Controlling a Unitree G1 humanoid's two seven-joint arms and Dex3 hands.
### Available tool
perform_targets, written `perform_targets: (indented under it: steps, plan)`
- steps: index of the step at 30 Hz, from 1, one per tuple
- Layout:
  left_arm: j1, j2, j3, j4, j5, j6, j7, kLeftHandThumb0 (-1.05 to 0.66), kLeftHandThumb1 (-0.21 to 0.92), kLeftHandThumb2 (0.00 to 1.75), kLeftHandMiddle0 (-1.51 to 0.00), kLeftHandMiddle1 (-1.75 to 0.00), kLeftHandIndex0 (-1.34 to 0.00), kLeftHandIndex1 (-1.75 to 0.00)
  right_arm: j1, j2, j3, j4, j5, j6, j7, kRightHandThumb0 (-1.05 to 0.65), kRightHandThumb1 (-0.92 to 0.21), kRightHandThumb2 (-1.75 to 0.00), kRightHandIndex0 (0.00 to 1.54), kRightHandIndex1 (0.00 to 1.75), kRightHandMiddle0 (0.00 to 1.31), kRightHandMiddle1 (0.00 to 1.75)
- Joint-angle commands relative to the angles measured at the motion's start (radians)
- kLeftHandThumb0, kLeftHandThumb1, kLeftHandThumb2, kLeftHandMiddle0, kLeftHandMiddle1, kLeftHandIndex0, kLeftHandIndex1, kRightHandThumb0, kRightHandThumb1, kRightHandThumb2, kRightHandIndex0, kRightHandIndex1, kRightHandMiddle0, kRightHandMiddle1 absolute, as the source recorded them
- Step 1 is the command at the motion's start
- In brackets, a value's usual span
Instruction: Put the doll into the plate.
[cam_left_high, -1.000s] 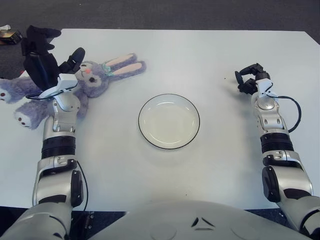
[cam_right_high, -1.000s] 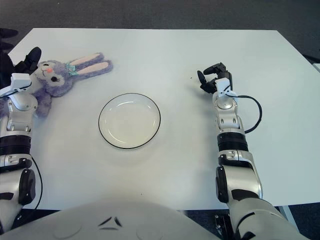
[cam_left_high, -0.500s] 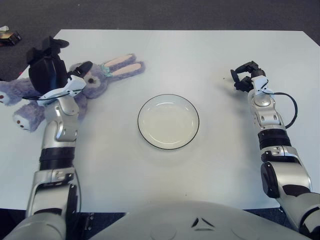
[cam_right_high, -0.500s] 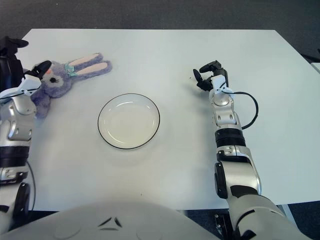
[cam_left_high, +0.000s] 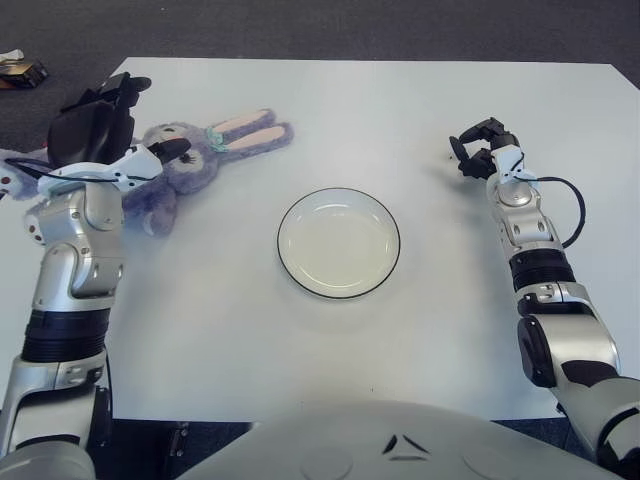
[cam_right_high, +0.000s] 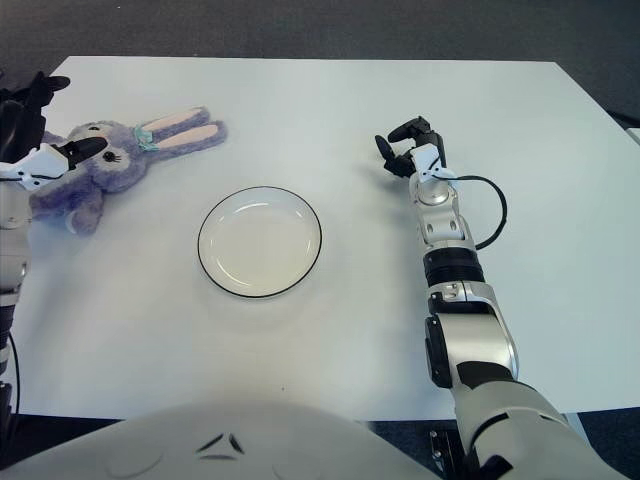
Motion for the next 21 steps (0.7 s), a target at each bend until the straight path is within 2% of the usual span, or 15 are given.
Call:
perform_targets:
  steps: [1, 7, 15, 16, 18, 21]
  plan:
    - [-0.012, 0.072, -0.001, 0.026, -0.049, -0.077, -0.065, -0.81, 0.92, 0.29, -0.46, -0.01, -0.34, -0.33, -0.007, -0.007, -0.003, 0.004, -0.008, -0.007, 0.005, -0.37, -0.78, -0.63, 0.75, 1.75, 0.37, 1.66]
    - [-0.027, 0.132, -0.014, 0.062, -0.050, -0.151, -0.087, -0.81, 0.92, 0.16, -0.37, 0.00, -0.34, -0.24, -0.003, -0.008, -0.002, 0.001, -0.011, -0.007, 0.003, -0.37, -0.78, -0.64, 0.74, 1.75, 0.37, 1.66]
    - [-0.033, 0.144, -0.017, 0.078, -0.053, -0.174, -0.085, -0.81, 0.92, 0.15, -0.33, 0.00, -0.35, -0.19, -0.003, -0.008, -0.002, 0.001, -0.012, -0.006, 0.002, -0.38, -0.77, -0.65, 0.74, 1.75, 0.36, 1.67]
    - [-0.070, 0.177, -0.045, 0.123, -0.061, -0.216, -0.129, -0.81, 0.92, 0.15, -0.32, 0.00, -0.35, -0.19, -0.001, -0.007, -0.001, -0.003, -0.013, -0.005, 0.001, -0.38, -0.77, -0.65, 0.74, 1.75, 0.36, 1.67]
    - [-0.124, 0.221, -0.085, 0.189, -0.079, -0.272, -0.198, -0.81, 0.92, 0.12, -0.23, 0.00, -0.30, -0.14, 0.003, -0.006, 0.001, -0.010, -0.015, -0.003, 0.000, -0.38, -0.77, -0.65, 0.74, 1.75, 0.36, 1.67]
    - [-0.171, 0.239, -0.111, 0.253, -0.106, -0.309, -0.255, -0.82, 0.92, 0.10, -0.14, 0.00, -0.25, -0.11, 0.005, -0.006, 0.001, -0.014, -0.016, -0.002, 0.000, -0.38, -0.77, -0.66, 0.74, 1.75, 0.36, 1.67]
